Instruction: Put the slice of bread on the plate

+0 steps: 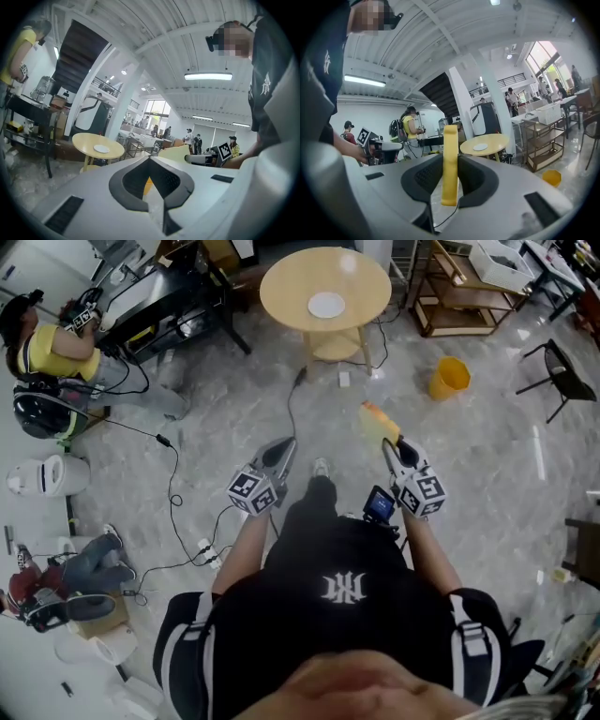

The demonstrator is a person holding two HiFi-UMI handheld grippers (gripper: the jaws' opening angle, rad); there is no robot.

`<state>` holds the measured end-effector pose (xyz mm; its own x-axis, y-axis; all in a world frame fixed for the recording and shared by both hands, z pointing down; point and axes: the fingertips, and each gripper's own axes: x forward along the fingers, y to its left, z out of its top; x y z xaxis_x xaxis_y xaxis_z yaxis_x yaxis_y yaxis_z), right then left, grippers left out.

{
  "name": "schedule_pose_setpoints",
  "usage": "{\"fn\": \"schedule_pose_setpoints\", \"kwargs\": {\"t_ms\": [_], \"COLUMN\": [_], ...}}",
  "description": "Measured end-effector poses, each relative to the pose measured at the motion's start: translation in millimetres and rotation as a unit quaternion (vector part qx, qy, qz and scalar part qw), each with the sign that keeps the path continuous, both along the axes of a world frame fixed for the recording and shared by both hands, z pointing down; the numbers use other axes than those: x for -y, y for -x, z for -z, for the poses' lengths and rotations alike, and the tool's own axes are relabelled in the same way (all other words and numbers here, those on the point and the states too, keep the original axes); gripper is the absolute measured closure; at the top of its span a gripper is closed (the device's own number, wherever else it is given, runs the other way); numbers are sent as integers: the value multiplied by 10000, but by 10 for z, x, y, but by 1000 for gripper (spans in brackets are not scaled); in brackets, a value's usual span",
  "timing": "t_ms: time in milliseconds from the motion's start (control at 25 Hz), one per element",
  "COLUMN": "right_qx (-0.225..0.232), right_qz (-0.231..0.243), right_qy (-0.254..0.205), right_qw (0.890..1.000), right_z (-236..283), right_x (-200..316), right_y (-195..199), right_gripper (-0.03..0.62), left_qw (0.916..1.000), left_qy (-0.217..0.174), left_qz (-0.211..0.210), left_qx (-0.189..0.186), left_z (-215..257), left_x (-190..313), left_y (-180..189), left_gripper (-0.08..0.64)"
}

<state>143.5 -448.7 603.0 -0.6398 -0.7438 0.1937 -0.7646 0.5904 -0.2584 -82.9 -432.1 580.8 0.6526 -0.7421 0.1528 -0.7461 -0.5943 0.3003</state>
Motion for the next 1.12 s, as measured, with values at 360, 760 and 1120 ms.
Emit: {"fn": "schedule_pose_setpoints", "kwargs": {"t_ms": [360,760,1120], "right_qx": [-270,-457,-521], "right_qz": [-142,-196,-116], "right_qy": [-25,-76,204], "right_qw": [9995,9987,9984], "right_z": [140,297,91], "right_x": [863,1804,2241], "right_y": [159,653,751], "right_gripper": [497,497,497], "left_qw": [9992,9969,9969], "left_qy": [-21,-4,155], "left_qz": [-332,-722,-649], "left_qx": [-222,-302,-422], "left_z": [-107,-169,-341], "left_x": [1045,2028,2659], "left_y": [38,311,387], "left_gripper": [551,551,551]}}
